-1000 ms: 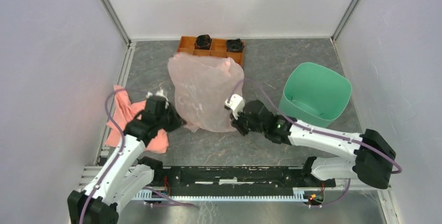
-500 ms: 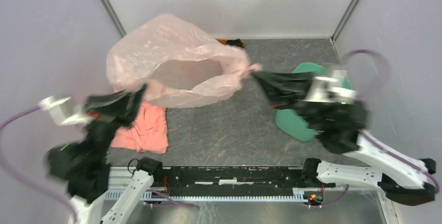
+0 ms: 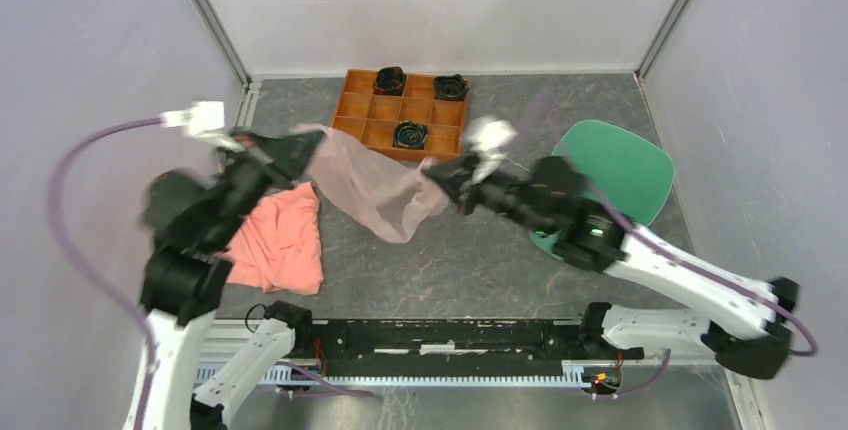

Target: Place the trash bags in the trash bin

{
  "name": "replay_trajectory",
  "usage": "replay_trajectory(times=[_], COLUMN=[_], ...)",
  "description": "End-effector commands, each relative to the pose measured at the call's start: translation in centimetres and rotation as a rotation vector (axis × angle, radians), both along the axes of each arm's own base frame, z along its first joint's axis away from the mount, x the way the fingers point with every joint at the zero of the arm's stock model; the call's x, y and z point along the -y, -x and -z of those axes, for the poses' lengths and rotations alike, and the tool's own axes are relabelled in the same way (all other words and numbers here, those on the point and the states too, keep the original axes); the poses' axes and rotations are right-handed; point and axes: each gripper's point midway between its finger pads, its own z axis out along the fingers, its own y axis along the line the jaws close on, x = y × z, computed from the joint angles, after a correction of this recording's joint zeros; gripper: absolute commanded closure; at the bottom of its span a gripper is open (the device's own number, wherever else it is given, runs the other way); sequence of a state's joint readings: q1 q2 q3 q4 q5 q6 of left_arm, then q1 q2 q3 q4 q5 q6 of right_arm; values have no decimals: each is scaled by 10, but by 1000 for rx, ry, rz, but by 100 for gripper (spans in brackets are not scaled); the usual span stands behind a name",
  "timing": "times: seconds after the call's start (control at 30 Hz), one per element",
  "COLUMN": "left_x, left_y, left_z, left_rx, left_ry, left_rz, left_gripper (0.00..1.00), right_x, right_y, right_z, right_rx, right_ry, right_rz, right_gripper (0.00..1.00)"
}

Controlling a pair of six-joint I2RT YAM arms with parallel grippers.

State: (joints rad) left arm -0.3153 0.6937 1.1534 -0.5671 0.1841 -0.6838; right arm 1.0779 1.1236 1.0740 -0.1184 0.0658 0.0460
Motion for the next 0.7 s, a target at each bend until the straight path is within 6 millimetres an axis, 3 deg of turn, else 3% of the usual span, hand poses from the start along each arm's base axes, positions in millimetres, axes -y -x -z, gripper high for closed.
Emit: replay_trajectory(times=[0.0, 0.07, 0.13, 0.2, 0.27, 0.33, 0.43, 0.57, 0.67], left_x=[-18, -33, -43, -43, -48, -54, -66, -84, -95], left_y=[50, 34, 19, 17, 25, 32, 38, 40, 43], left_z=[-108, -62, 15, 78, 102, 91, 49, 16, 5], left_rx=[401, 284, 73, -83, -134, -92, 12, 42, 60], left_ry=[63, 62, 32, -21, -64, -83, -104, -151, -172], left_rz=[0, -118, -205, -218, -221, -234, -271, -349, -396], left_gripper=[98, 98, 98, 98, 98, 98, 98, 98, 98], right_x=[43, 54, 58, 51, 47, 48, 47, 45, 68], right_y=[28, 17, 1, -2, -2, -4, -7, -8, -7], right_z=[-138, -106, -51, 7, 33, 27, 5, -16, -27], right_rx=[232, 213, 138, 45, -8, -5, 27, 18, 9], right_ry=[-350, -334, -258, -164, -104, -94, -68, 54, 112], right_rz=[-28, 53, 152, 167, 166, 175, 169, 156, 206], right_gripper=[100, 100, 100, 100, 100, 99, 99, 72, 52])
